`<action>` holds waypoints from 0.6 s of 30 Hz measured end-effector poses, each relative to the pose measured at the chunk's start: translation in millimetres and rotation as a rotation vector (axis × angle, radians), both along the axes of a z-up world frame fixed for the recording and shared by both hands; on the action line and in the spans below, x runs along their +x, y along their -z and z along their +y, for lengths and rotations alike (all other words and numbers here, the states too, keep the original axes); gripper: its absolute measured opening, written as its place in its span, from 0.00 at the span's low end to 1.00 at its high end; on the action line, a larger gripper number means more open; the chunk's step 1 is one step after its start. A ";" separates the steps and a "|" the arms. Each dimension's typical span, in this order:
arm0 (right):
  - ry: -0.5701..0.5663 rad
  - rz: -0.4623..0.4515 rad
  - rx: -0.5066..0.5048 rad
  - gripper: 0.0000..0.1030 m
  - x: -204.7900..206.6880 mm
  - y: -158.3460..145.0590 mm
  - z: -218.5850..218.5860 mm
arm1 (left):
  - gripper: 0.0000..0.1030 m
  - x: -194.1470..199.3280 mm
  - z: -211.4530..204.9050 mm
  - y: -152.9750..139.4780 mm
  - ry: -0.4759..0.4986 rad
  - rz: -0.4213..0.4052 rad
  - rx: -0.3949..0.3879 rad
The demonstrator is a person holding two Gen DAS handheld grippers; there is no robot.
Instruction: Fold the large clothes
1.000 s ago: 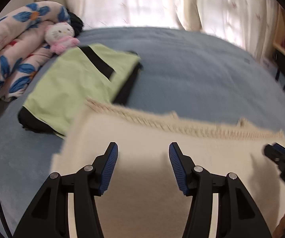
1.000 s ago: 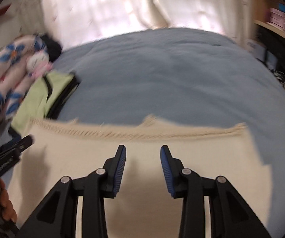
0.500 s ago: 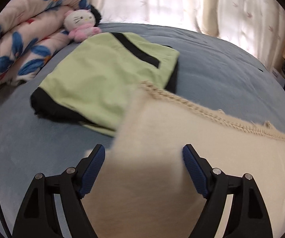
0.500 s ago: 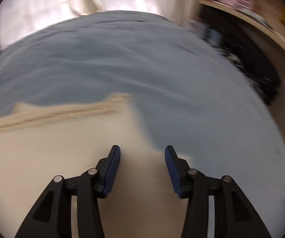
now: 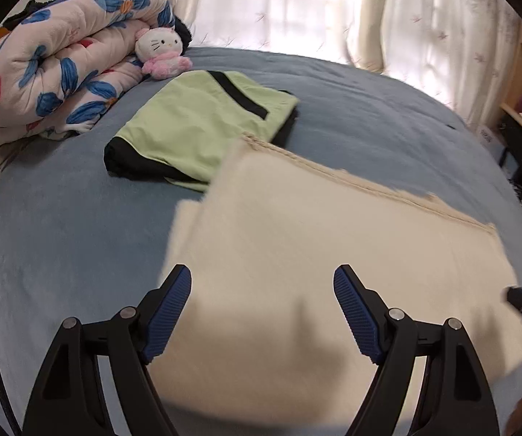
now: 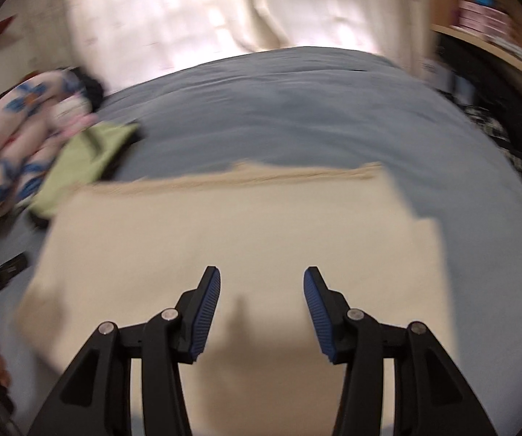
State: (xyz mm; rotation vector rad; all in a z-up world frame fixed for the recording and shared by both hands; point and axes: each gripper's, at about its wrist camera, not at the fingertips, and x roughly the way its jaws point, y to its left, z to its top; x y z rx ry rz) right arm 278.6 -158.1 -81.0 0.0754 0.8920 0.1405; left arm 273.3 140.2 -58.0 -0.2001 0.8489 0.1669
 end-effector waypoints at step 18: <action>0.171 0.059 -0.129 0.47 -34.6 59.1 -50.3 | 0.77 -32.4 30.1 68.5 -0.099 0.134 -0.038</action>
